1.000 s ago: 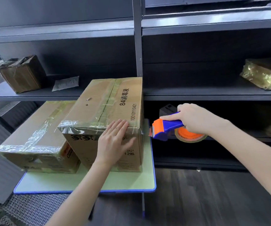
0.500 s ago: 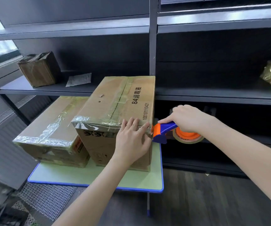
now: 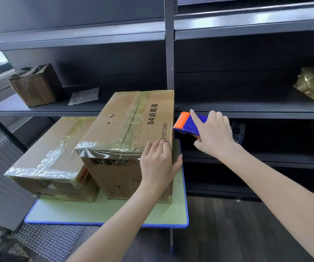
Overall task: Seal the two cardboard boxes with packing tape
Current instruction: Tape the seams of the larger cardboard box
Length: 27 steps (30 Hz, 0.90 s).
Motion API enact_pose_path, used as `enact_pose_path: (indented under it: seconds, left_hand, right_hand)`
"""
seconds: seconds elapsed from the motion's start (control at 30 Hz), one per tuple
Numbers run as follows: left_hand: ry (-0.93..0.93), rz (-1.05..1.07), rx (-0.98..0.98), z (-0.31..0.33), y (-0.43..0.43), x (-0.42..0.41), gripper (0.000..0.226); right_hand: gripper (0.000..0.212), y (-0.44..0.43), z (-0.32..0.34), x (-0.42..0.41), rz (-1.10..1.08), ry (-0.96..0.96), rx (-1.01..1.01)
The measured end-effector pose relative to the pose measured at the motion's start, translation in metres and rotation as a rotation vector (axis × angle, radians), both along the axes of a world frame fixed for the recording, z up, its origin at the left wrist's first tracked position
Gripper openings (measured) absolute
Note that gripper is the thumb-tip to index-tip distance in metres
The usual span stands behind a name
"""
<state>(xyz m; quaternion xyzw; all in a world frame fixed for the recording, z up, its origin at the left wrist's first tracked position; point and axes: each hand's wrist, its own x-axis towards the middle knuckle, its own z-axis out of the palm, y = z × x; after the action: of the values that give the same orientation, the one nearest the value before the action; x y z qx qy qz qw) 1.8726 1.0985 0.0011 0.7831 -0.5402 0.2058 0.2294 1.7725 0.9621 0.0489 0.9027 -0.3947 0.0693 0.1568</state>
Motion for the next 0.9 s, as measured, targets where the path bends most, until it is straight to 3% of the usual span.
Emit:
enact_pose_path:
  seconds: [0.17,0.37,0.57,0.63,0.8,0.9]
  left_hand:
    - [-0.008,-0.001,0.015,0.004,-0.008,-0.006,0.024]
    - [0.117,-0.202,-0.049,-0.001,0.025,0.024,0.025]
    - [0.141,-0.026,-0.185,0.002,0.073,0.094,0.017]
    - [0.157,0.002,-0.186,-0.001,0.085,0.117,0.025]
    - [0.488,0.057,-0.313,-0.005,0.099,0.148,0.027]
    - [0.56,0.06,-0.376,-0.004,0.104,0.16,0.019]
  right_hand:
    - [0.067,0.01,0.012,0.023,0.078,-0.341,-0.042]
    - [0.074,0.028,0.011,0.07,0.259,-0.341,-0.007]
    - [0.072,0.051,0.004,0.12,0.349,-0.254,0.007]
    - [0.071,0.059,0.001,0.129,0.332,-0.231,0.007]
    - [0.067,0.072,-0.002,0.132,0.265,-0.176,-0.004]
    - [0.07,0.082,0.0,0.129,0.224,-0.16,-0.009]
